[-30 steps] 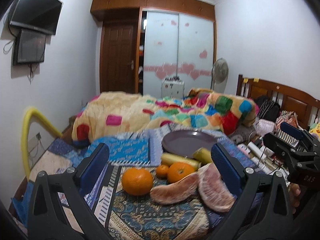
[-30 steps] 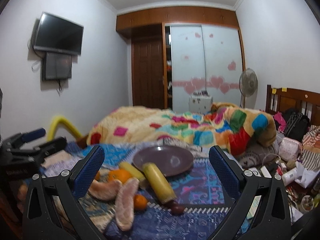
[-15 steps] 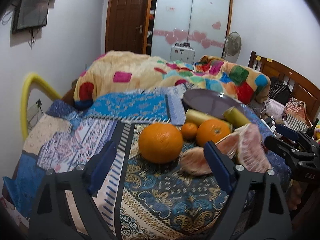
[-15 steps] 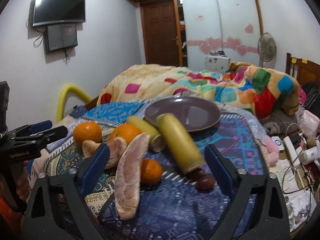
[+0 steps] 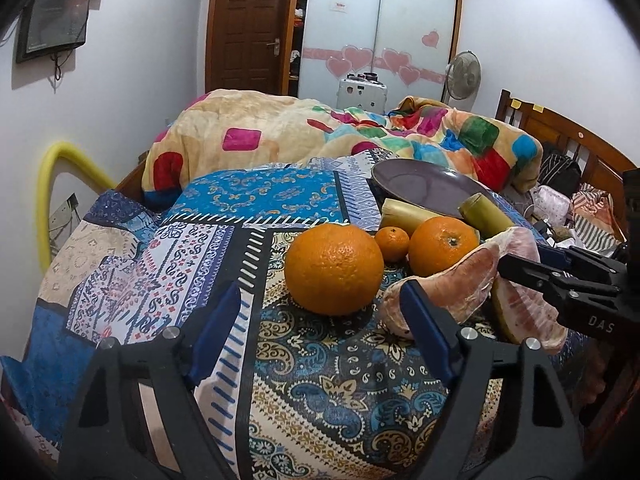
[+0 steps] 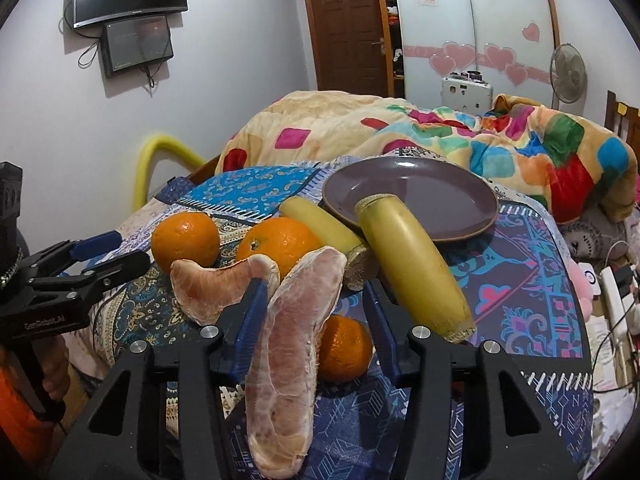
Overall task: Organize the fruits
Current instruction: 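Grasp the long pink pomelo segment with the right gripper while the left gripper reaches for an orange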
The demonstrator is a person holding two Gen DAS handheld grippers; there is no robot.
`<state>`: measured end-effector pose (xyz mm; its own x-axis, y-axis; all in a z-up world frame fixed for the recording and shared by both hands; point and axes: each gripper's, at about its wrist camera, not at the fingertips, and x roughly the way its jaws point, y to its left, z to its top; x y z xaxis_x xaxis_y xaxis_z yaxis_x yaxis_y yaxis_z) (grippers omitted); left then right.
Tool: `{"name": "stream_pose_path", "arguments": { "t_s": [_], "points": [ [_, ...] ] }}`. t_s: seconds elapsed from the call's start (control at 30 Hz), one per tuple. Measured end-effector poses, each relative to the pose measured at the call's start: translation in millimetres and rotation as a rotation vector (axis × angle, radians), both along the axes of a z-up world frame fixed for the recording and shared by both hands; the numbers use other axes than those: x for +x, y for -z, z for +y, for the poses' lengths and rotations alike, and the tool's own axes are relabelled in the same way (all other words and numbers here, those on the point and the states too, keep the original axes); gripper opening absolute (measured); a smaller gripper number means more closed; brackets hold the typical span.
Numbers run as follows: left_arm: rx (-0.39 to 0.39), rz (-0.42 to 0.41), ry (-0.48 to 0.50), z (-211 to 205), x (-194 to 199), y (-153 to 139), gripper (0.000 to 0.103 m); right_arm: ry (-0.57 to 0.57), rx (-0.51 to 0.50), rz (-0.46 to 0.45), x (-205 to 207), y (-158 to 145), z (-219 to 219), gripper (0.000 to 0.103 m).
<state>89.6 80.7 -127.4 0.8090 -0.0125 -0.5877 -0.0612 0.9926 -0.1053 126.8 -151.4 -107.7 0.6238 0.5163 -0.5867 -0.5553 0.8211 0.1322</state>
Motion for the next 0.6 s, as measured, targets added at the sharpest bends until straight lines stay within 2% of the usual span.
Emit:
{"name": "stream_pose_path", "arguments": {
  "t_s": [0.07,0.1,0.17,0.37,0.6],
  "points": [
    [-0.001,0.003,0.003,-0.6,3.9,-0.6,0.082,-0.01,-0.002,-0.004,1.2,-2.0,1.3,0.036],
    [-0.004,0.005,0.004,-0.4,6.7,-1.1,0.082,-0.019,-0.002,-0.002,1.7,-2.4,2.3,0.028],
    [-0.007,0.009,0.001,-0.1,11.5,-1.7,0.082,-0.035,0.001,0.006,3.2,-2.1,4.7,0.023],
    [0.0,0.026,0.003,-0.2,23.9,-3.0,0.082,-0.039,0.027,0.017,4.4,-4.3,3.5,0.018],
    [0.015,0.074,0.018,-3.6,41.7,2.8,0.082,-0.009,0.058,-0.03,0.2,-21.6,-3.8,0.013]
  ]
}}
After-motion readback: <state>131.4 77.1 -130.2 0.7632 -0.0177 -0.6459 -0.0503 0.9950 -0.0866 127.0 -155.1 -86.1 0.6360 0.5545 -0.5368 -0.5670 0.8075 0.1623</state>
